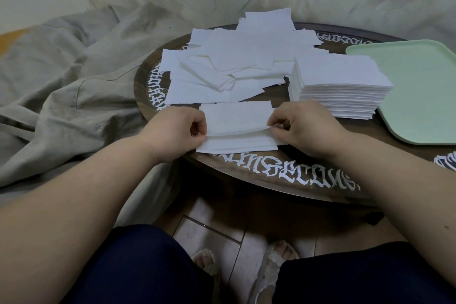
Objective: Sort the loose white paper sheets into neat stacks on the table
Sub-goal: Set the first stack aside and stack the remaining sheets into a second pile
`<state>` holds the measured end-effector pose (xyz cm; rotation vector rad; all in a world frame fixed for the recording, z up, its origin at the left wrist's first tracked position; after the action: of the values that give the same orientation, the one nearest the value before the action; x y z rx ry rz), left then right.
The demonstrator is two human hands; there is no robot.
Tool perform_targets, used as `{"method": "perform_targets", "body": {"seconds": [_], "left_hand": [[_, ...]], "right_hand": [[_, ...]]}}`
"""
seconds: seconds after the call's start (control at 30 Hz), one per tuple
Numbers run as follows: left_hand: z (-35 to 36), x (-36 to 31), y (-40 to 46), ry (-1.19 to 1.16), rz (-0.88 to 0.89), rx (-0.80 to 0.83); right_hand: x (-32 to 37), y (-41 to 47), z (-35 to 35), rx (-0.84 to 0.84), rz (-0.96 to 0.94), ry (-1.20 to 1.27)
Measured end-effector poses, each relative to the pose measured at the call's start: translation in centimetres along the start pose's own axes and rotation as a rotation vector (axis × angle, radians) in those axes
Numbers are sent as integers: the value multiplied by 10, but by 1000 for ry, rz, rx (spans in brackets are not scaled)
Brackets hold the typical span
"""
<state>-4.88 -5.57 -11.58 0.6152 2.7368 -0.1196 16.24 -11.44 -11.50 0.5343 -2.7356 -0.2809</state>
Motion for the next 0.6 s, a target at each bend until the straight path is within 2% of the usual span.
{"method": "perform_targets", "body": {"seconds": [0.17,0.37,0.6], "left_hand": [[2,3,-1,6,-6,38],[6,4,1,-5,-24,104],[5,5,1,0,-6,78]], "right_hand": [[3,-1,9,79,-50,-9],[3,-1,9,96,-51,7],[0,-2,7,77,-39,11]]}}
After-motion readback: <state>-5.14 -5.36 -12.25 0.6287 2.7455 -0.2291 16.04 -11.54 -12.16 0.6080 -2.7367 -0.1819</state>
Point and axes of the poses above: each hand's wrist, its own y-axis towards the middle knuckle, its own z-axis out of the palm, x = y × z, the point moved 6 cm from there along y, towards the middle knuckle, and after that the axes turned 11 degrees about -z, right-handed, at the moved point
